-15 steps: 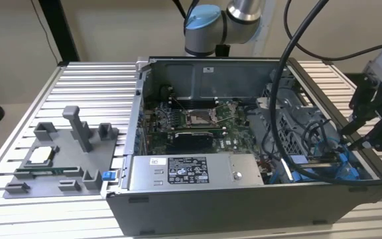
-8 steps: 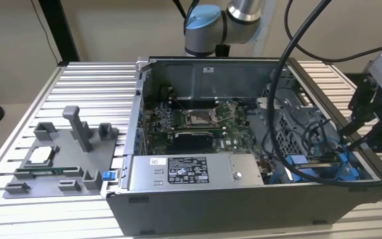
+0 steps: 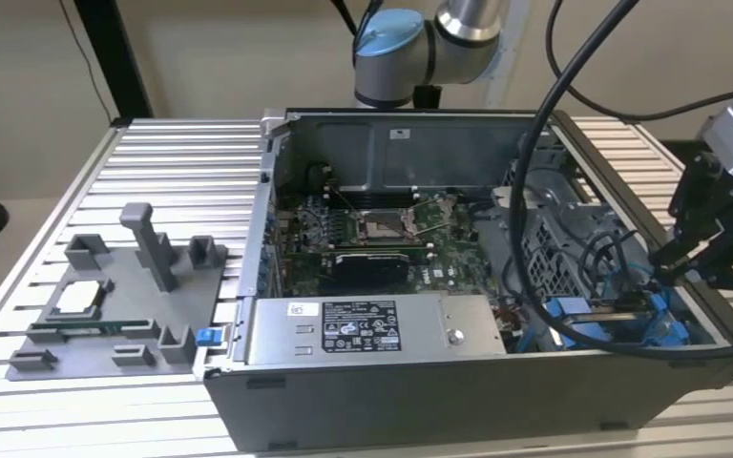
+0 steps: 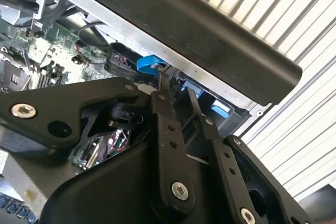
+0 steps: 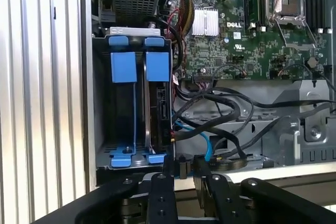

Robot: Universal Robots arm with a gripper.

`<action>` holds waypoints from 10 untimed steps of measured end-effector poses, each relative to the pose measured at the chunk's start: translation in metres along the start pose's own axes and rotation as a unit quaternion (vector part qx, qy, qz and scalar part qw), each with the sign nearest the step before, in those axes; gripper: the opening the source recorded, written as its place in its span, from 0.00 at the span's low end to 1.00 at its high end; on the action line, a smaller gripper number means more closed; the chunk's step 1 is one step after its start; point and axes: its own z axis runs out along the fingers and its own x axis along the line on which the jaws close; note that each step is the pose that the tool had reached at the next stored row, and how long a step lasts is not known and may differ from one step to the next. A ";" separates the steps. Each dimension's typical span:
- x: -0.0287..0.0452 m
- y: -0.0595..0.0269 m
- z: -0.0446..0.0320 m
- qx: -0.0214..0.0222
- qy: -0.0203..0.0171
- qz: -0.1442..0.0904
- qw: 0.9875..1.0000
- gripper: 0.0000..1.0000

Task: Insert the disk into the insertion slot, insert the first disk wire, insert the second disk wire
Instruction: 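Insert the second disk wire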

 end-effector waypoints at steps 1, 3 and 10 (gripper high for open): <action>0.0001 0.0000 0.0003 0.000 0.000 0.000 1.000 1.00; 0.0002 -0.0001 0.0007 0.000 0.000 0.001 1.000 1.00; 0.0002 -0.0001 0.0010 0.000 0.000 0.001 1.000 1.00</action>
